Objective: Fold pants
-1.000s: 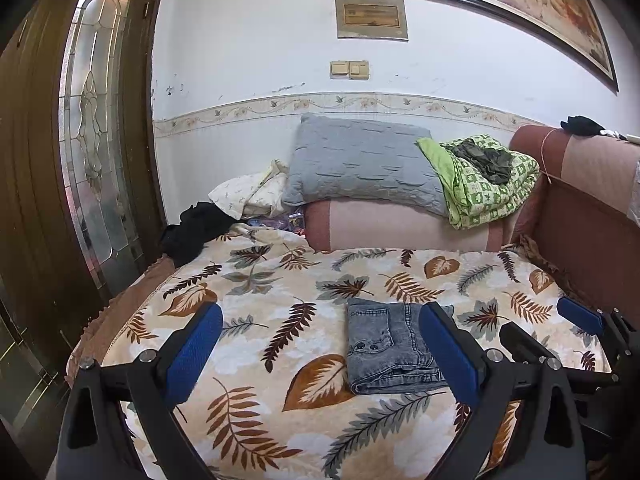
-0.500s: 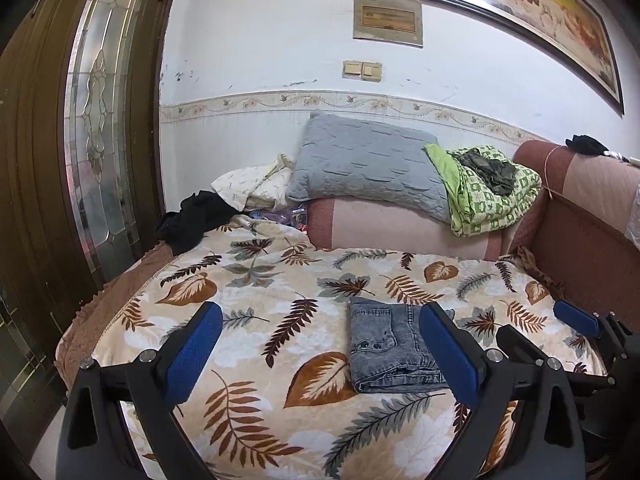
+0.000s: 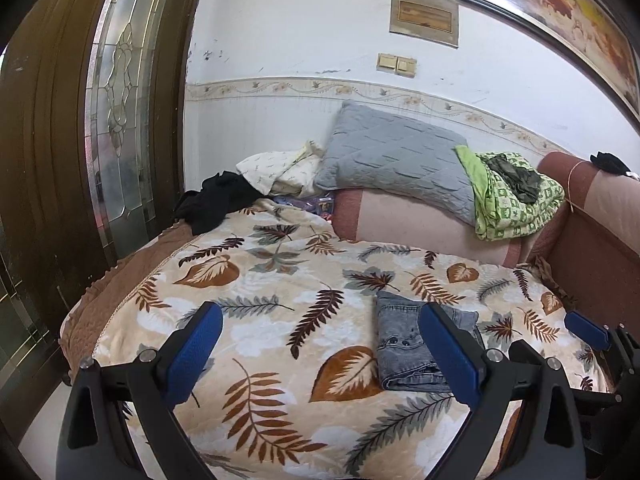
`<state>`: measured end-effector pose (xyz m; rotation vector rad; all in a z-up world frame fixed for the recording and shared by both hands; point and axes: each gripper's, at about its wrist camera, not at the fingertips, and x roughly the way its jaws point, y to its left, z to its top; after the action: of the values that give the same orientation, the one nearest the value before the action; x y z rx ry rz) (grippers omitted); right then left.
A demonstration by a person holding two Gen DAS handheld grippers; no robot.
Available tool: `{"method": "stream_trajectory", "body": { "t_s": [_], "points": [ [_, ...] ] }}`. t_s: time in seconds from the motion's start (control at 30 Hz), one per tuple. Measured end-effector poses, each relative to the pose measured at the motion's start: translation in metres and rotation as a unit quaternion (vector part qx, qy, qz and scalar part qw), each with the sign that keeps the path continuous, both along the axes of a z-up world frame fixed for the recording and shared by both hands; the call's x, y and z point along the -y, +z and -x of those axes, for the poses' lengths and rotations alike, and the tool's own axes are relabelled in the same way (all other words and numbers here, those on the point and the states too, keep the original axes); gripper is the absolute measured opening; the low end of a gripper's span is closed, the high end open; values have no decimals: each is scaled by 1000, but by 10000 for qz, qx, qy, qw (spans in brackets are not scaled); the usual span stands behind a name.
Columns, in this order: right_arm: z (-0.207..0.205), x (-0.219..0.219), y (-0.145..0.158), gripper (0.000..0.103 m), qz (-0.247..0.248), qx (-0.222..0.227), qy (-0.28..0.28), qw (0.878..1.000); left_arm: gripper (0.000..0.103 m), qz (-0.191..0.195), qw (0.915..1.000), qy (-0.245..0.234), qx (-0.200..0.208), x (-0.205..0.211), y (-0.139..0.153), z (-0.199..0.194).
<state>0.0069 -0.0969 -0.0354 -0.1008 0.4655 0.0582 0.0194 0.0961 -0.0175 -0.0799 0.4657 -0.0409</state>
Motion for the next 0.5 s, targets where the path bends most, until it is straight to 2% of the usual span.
{"method": "stream_trajectory", "body": {
  "t_s": [0.5],
  "points": [
    [-19, -5, -8, 88, -76, -44, 278, 9996, 99, -169, 9996, 154, -146, 2, -5, -12]
  ]
}}
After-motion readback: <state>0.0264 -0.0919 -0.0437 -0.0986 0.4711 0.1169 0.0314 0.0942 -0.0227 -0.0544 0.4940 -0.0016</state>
